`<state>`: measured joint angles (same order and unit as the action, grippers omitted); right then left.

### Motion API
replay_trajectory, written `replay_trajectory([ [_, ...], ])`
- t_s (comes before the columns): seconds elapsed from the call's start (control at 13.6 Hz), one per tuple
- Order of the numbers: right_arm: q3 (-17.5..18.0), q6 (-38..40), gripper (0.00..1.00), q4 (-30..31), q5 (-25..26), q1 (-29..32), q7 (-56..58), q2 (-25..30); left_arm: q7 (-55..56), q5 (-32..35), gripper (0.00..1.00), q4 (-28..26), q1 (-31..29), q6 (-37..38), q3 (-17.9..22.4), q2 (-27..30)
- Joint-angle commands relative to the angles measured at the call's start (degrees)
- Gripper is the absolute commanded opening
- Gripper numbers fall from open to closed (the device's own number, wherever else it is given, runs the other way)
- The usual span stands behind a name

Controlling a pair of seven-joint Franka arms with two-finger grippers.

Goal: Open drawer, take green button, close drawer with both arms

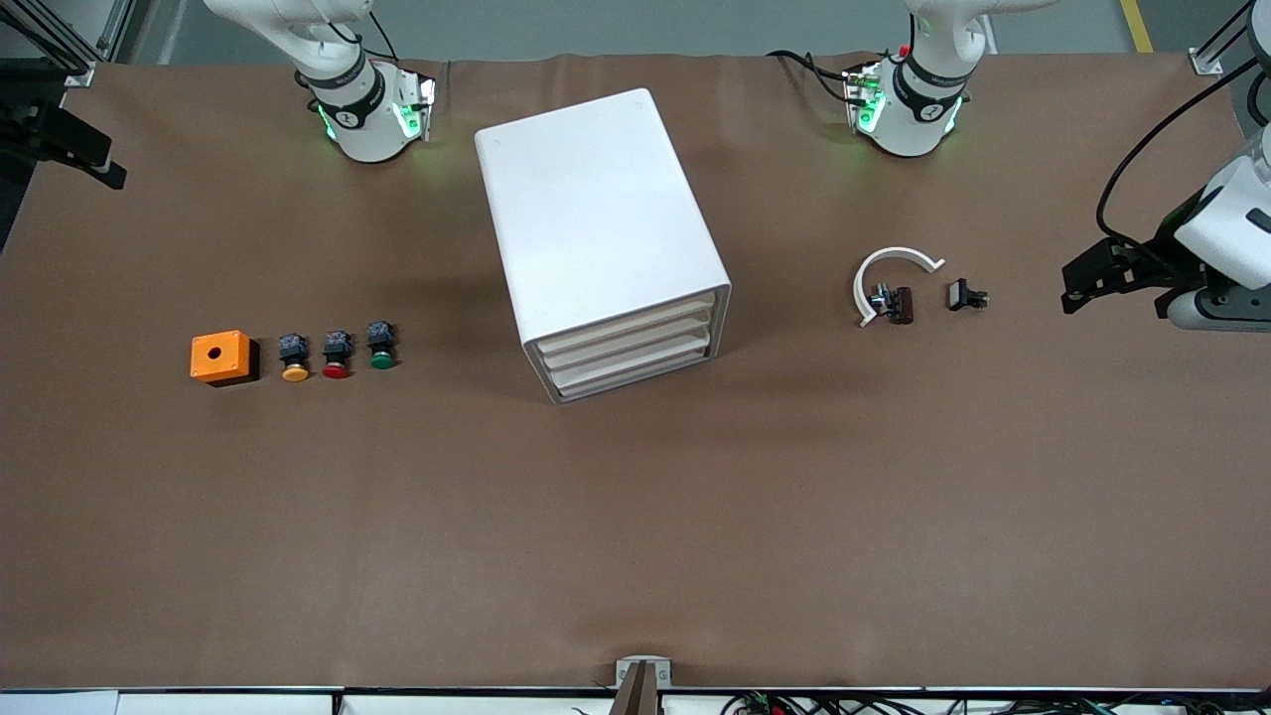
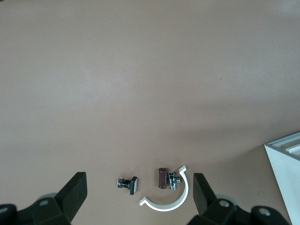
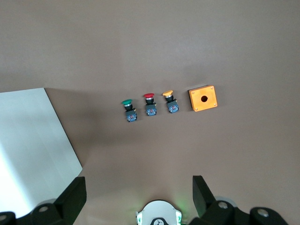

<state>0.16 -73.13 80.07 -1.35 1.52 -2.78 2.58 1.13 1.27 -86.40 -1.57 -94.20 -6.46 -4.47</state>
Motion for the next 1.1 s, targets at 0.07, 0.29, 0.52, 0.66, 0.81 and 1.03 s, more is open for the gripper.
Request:
replay_trajectory([
  [0.07,0.28,-0.79,1.0,0.61,0.29,0.68,-0.03,0.93,-0.16,0.84,1.0,1.32,0.86,1.47,1.27,-0.37],
  [0.29,0.45,-0.44,1.0,0.53,-0.23,0.77,-0.12,1.28,-0.08,1.1,1.0,1.41,1.13,1.47,1.27,-0.46],
  [0.52,0.1,-0.08,1.0,0.7,-0.23,0.85,-0.56,1.46,0.01,0.4,1.0,1.41,1.04,1.56,1.18,-0.37],
  [0.66,0.1,0.35,1.0,0.79,-0.23,0.85,-0.56,1.55,-0.08,0.4,1.0,1.41,0.95,1.56,1.27,-0.28],
  [0.81,0.02,-0.26,1.0,1.14,-0.32,0.94,-0.65,2.6,-0.08,0.31,1.0,1.41,0.86,1.56,1.45,-0.11],
  [1.03,0.01,-0.52,1.0,1.32,-0.32,0.94,-0.56,3.13,-0.08,0.4,1.0,1.5,0.69,1.56,1.54,0.25],
])
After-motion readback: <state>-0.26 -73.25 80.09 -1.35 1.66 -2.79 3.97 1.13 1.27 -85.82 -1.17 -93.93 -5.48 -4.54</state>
